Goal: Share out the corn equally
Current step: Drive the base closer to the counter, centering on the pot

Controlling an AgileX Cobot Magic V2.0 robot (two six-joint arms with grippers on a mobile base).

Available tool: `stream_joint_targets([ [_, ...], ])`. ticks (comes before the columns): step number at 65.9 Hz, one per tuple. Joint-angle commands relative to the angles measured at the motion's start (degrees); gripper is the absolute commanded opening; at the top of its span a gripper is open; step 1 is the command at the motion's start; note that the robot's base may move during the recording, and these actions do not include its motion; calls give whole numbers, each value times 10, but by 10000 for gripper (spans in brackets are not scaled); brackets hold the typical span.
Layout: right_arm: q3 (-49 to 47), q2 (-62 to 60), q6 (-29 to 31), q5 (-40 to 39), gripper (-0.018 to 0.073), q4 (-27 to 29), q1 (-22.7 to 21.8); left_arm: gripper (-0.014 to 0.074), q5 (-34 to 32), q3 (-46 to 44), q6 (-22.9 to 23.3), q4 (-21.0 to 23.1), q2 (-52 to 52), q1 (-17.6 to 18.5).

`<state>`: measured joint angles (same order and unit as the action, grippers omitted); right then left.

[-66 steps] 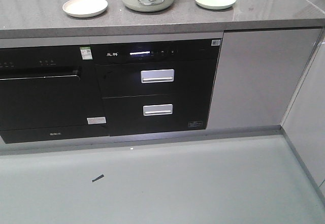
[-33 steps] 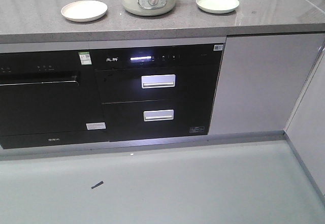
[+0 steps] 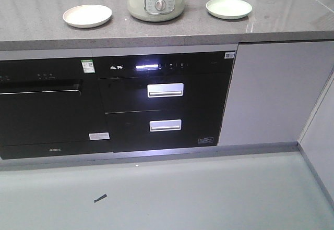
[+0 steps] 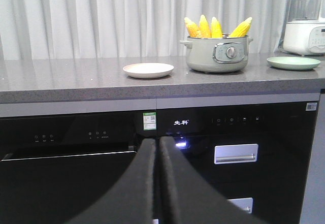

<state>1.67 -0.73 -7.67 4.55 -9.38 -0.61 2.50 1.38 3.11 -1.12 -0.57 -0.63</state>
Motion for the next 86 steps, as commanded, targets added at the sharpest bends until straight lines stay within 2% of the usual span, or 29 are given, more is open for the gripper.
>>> stream_joint_targets([
  [1, 6, 0, -2, -46, -6, -6, -4, -6, -45, 7, 5, 1, -9, -2],
  [86, 6, 0, -2, -46, -6, -6, -4, -6, -45, 7, 5, 1, -9, -2],
])
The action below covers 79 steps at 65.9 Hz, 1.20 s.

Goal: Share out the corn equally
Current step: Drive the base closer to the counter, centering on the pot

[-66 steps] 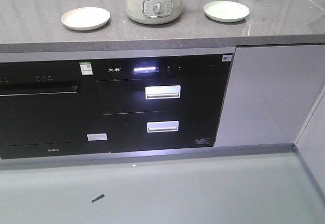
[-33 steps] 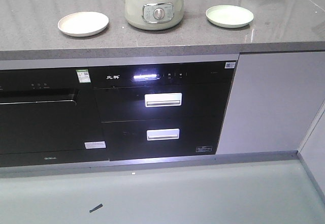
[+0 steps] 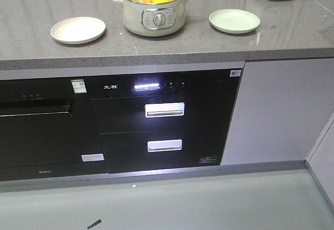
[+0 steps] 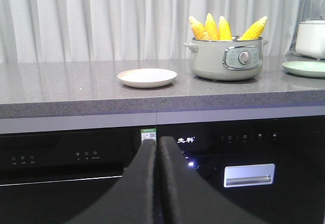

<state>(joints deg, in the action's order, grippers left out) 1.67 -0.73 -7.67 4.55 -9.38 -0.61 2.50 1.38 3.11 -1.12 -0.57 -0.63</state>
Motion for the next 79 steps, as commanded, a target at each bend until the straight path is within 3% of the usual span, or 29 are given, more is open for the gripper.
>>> stream_joint_targets([
  [1, 6, 0, -2, -46, -6, -6, -4, -6, -45, 7, 5, 1, -9, -2],
  [79, 6, 0, -2, -46, -6, -6, -4, -6, -45, 7, 5, 1, -9, -2],
])
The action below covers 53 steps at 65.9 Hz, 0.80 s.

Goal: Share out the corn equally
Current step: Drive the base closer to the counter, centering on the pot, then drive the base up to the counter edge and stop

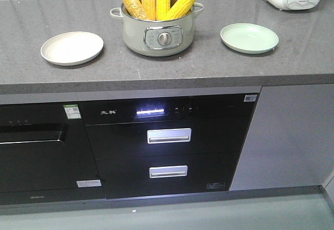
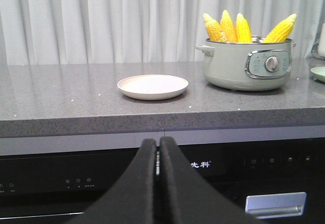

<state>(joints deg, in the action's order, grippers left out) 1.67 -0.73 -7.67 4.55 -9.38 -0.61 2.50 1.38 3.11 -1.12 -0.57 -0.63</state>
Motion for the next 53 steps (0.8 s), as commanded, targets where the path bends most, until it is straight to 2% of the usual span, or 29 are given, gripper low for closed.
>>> stream_joint_targets([
  [1, 6, 0, -2, -46, -6, -6, -4, -6, -45, 7, 5, 1, -9, -2],
  [53, 6, 0, -2, -46, -6, -6, -4, -6, -45, 7, 5, 1, -9, -2],
])
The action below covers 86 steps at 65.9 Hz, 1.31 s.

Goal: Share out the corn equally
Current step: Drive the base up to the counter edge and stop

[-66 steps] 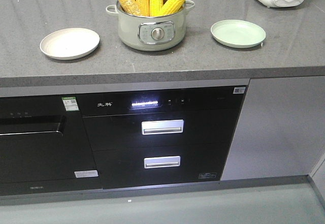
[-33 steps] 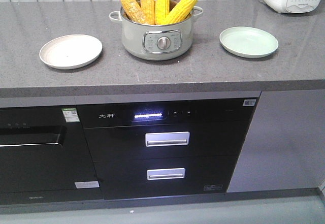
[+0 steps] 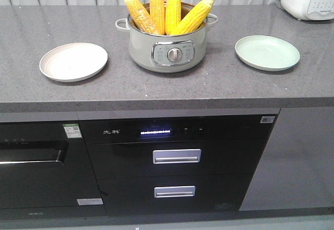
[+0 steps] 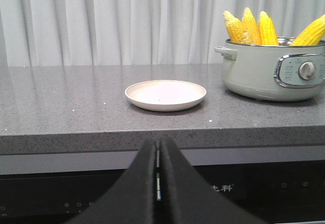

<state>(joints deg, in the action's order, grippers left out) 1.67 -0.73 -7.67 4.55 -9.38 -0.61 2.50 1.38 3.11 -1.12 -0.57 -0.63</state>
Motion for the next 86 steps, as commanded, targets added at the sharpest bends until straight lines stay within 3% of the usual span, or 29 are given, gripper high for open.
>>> stream_joint_targets([
  [1, 6, 0, -2, -46, -6, -6, -4, -6, -45, 7, 5, 1, -9, -2],
  [86, 6, 0, -2, -46, -6, -6, -4, -6, -45, 7, 5, 1, -9, -2],
])
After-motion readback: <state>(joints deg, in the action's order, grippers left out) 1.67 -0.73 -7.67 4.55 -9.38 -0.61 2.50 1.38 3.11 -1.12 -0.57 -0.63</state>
